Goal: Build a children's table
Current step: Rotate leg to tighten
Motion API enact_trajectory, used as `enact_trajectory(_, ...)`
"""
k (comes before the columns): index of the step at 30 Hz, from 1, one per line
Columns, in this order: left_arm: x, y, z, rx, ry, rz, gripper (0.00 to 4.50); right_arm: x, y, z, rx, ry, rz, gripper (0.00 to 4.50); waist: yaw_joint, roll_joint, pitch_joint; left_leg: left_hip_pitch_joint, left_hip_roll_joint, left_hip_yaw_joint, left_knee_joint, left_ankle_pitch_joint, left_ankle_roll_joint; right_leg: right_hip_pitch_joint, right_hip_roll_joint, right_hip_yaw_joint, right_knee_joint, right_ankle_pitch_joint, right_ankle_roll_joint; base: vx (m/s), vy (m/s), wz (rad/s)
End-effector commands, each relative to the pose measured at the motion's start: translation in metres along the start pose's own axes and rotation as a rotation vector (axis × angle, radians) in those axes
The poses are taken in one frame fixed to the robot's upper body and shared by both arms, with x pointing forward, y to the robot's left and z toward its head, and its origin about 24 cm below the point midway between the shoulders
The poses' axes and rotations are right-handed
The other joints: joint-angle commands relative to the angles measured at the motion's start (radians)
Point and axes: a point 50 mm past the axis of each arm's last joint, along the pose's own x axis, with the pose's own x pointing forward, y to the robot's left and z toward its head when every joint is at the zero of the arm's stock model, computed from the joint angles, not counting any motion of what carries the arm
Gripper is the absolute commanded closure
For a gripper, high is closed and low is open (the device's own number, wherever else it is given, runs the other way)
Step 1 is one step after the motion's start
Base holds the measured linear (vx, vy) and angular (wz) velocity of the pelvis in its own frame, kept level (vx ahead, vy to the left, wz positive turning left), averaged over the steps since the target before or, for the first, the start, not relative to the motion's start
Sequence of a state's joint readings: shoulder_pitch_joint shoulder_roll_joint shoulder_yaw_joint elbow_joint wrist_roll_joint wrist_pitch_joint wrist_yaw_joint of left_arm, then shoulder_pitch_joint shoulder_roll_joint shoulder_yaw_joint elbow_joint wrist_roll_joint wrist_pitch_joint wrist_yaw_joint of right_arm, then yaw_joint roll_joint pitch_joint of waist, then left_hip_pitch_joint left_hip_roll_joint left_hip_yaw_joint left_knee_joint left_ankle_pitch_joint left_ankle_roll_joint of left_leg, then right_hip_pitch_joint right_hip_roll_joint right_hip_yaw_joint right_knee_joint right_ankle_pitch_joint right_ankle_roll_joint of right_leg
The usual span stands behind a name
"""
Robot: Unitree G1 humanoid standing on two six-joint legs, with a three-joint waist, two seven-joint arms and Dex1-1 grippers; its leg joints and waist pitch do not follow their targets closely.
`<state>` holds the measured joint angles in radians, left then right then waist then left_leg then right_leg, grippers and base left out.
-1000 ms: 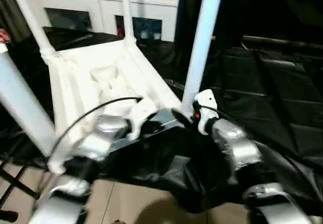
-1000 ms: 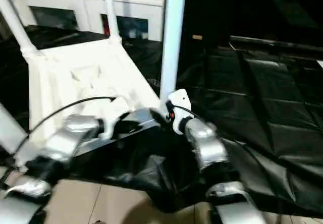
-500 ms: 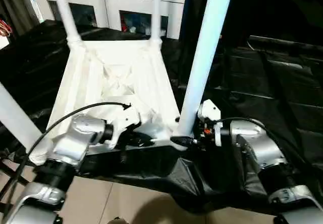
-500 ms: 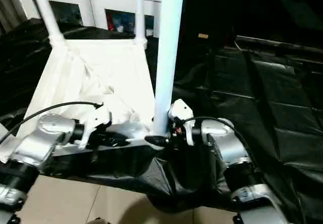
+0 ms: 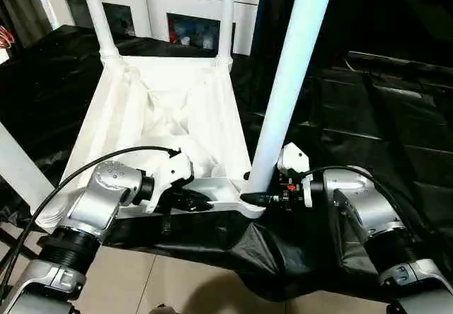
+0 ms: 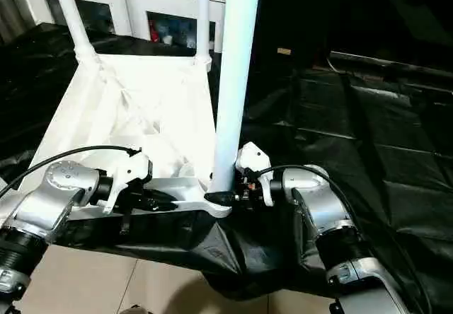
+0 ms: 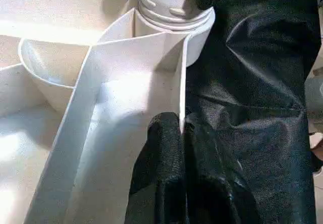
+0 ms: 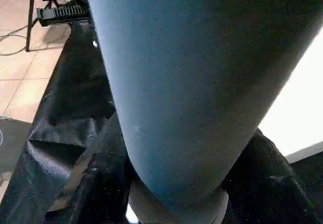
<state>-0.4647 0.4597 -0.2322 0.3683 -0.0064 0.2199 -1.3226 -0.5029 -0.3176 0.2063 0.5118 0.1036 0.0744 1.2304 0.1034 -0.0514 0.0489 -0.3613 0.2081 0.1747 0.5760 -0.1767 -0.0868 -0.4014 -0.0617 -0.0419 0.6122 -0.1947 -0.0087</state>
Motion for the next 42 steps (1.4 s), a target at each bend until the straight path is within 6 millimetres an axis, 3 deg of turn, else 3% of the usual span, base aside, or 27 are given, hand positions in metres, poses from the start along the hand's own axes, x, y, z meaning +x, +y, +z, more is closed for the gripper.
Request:
enact_trajectory(1, 0.014, -0.006, 0.013, 0.024, -0.087, -0.068, 4.50, 0.010, 0.011, -0.011, 0.029, 0.049, 0.075, 2.44, -0.002, 0.005, -0.060, 0.011, 0.024, 0.003, -0.061, -0.146, 0.047, 0.048, -0.068, 0.038, -0.058, -0.100, -0.225, 0.000, 0.000, 0.00)
enact_trajectory(3, 0.017, -0.003, 0.015, 0.022, -0.089, -0.036, 4.50, 0.011, 0.013, -0.014, 0.038, 0.043, 0.068, 2.46, -0.001, 0.002, -0.061, 0.011, 0.024, 0.002, -0.061, -0.145, 0.045, 0.050, -0.067, 0.038, -0.056, -0.089, -0.229, 0.000, 0.000, 0.00)
enact_trajectory(4, 0.020, -0.001, 0.017, 0.016, -0.094, -0.011, 4.50, 0.012, 0.015, -0.015, 0.047, 0.037, 0.069, 2.46, 0.000, 0.011, -0.061, 0.013, 0.024, 0.002, -0.061, -0.150, 0.043, 0.047, -0.067, 0.038, -0.057, -0.080, -0.232, 0.000, 0.000, 0.00)
enact_trajectory(5, 0.023, 0.001, 0.018, 0.013, -0.102, 0.005, 4.50, 0.014, 0.017, -0.016, 0.053, 0.032, 0.070, 2.47, -0.001, 0.008, -0.060, 0.014, 0.025, 0.004, -0.061, -0.155, 0.043, 0.047, -0.065, 0.038, -0.058, -0.079, -0.233, 0.000, 0.000, 0.00)
enact_trajectory(8, 0.033, 0.002, 0.024, 0.009, -0.124, 0.022, 4.50, 0.018, 0.023, -0.020, 0.079, 0.013, 0.072, 2.49, 0.008, 0.010, -0.056, 0.018, 0.024, 0.003, -0.065, -0.195, 0.033, 0.047, -0.068, 0.039, -0.067, -0.142, -0.220, 0.000, 0.000, 0.00)
enact_trajectory(12, 0.041, -0.002, 0.029, 0.010, -0.137, -0.006, 4.50, 0.021, 0.025, -0.023, 0.092, 0.009, 0.063, 2.50, 0.006, 0.012, -0.050, 0.025, 0.025, -0.003, -0.074, -0.287, 0.009, 0.044, -0.073, 0.039, -0.084, -0.308, -0.184, 0.000, 0.000, 0.00)
enact_trajectory(16, 0.040, -0.001, 0.028, 0.014, -0.135, 0.003, 4.50, 0.020, 0.024, -0.023, 0.095, 0.005, 0.046, 2.51, 0.005, 0.014, -0.054, 0.024, 0.026, -0.004, -0.073, -0.273, 0.011, 0.044, -0.072, 0.040, -0.082, -0.283, -0.184, 0.000, 0.000, 0.00)
enact_trajectory(18, 0.043, 0.005, 0.027, 0.004, -0.109, 0.092, 4.50, 0.025, 0.016, -0.021, 0.106, -0.003, -0.066, 2.51, 0.003, 0.012, -0.054, 0.020, 0.025, -0.004, -0.073, -0.259, 0.011, 0.045, -0.071, 0.039, -0.079, -0.262, -0.188, 0.000, 0.000, 0.00)
enact_trajectory(20, 0.044, 0.006, 0.026, -0.003, -0.103, 0.117, 4.50, 0.027, 0.013, -0.021, 0.107, -0.001, -0.105, 2.51, -0.001, 0.012, -0.052, 0.021, 0.023, -0.005, -0.075, -0.271, 0.001, 0.045, -0.073, 0.038, -0.082, -0.297, -0.180, 0.000, 0.000, 0.00)
enact_trajectory(21, 0.050, 0.009, 0.028, -0.024, -0.100, 0.170, 4.50, 0.035, 0.006, -0.021, 0.133, -0.004, -0.228, 2.52, -0.006, 0.010, -0.051, 0.022, 0.023, -0.004, -0.075, -0.280, -0.004, 0.040, -0.073, 0.039, -0.086, -0.326, -0.173, 0.000, 0.000, 0.00)
enact_trajectory(22, 0.051, 0.010, 0.028, -0.025, -0.100, 0.173, 4.50, 0.036, 0.006, -0.021, 0.136, -0.004, -0.236, 2.52, -0.009, 0.009, -0.049, 0.024, 0.019, -0.007, -0.076, -0.302, -0.012, 0.039, -0.074, 0.036, -0.092, -0.393, -0.156, 0.000, 0.000, 0.00)
enact_trajectory(27, 0.071, 0.022, 0.042, -0.098, -0.118, 0.330, 4.50, 0.074, 0.005, -0.015, 0.275, -0.059, -0.450, 2.55, -0.020, 0.013, -0.049, 0.026, 0.017, -0.010, -0.076, -0.313, -0.019, 0.032, -0.076, 0.037, -0.103, -0.465, -0.120, 0.000, 0.000, 0.00)
enact_trajectory(33, 0.076, 0.026, 0.048, -0.092, -0.105, 0.382, 4.50, 0.100, 0.009, -0.004, 0.278, -0.057, -0.501, 2.55, -0.023, 0.019, -0.051, 0.023, 0.018, -0.013, -0.079, -0.339, -0.015, 0.030, -0.076, 0.038, -0.106, -0.462, -0.107, 0.000, 0.000, 0.00)
enact_trajectory(35, 0.075, 0.025, 0.048, -0.077, -0.098, 0.365, 4.50, 0.102, 0.009, 0.000, 0.281, -0.080, -0.482, 2.55, -0.022, 0.026, -0.050, 0.019, 0.017, -0.014, -0.082, -0.342, -0.014, 0.032, -0.075, 0.037, -0.104, -0.446, -0.109, 0.000, 0.000, 0.00)
enact_trajectory(37, 0.074, 0.024, 0.046, -0.068, -0.094, 0.349, 4.50, 0.101, 0.008, 0.000, 0.299, -0.097, -0.477, 1.99, -0.022, 0.024, -0.050, 0.021, 0.018, -0.013, -0.082, -0.348, -0.013, 0.031, -0.073, 0.038, -0.104, -0.440, -0.111, 0.000, 0.000, 0.00)
enact_trajectory(39, 0.069, 0.023, 0.042, -0.064, -0.086, 0.321, 4.50, 0.095, 0.006, 0.000, 0.299, -0.111, -0.466, 1.83, -0.022, 0.025, -0.050, 0.021, 0.019, -0.014, -0.083, -0.355, -0.013, 0.030, -0.074, 0.038, -0.105, -0.447, -0.112, 0.000, 0.000, 0.00)
enact_trajectory(40, 0.069, 0.022, 0.042, -0.064, -0.085, 0.320, 4.50, 0.094, 0.005, 0.000, 0.299, -0.110, -0.466, 1.83, -0.024, 0.032, -0.050, 0.020, 0.019, -0.014, -0.083, -0.365, -0.015, 0.030, -0.074, 0.039, -0.106, -0.440, -0.114, 0.000, 0.000, 0.00)
enact_trajectory(42, 0.067, 0.022, 0.039, -0.058, -0.080, 0.301, 4.50, 0.090, 0.004, 0.000, 0.291, -0.113, -0.463, 1.56, -0.024, 0.030, -0.052, 0.017, 0.019, -0.016, -0.086, -0.357, -0.017, 0.033, -0.074, 0.038, -0.102, -0.417, -0.119, 0.000, 0.000, 0.00)
